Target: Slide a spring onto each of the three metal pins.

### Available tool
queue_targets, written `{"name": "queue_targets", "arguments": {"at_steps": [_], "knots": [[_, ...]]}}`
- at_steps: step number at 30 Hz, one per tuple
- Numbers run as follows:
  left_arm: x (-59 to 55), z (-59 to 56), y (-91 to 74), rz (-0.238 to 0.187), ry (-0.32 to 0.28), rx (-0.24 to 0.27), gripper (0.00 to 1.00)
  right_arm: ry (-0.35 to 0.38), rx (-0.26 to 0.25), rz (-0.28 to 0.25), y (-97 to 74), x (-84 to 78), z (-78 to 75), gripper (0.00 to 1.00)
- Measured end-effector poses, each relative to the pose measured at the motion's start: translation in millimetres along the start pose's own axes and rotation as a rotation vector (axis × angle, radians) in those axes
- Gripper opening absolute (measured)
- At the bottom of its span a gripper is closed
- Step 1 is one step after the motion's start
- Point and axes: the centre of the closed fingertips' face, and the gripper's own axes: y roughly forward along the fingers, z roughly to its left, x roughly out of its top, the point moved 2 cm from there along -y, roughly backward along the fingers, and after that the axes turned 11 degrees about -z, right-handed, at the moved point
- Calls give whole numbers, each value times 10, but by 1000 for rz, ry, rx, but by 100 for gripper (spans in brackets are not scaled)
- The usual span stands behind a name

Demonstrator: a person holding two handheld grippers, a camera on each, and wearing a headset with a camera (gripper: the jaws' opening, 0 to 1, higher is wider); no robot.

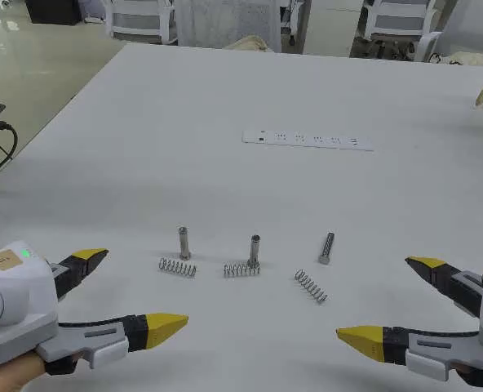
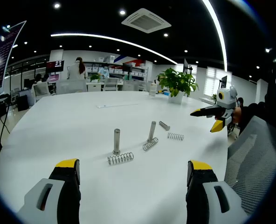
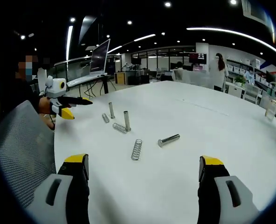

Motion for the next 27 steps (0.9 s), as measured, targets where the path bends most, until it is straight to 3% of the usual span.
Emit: {"name": "queue_targets", "arguments": {"at_steps": [27], "knots": [[2, -4, -6, 2, 8, -2, 90, -2, -6, 17, -17, -25, -7, 95]]}}
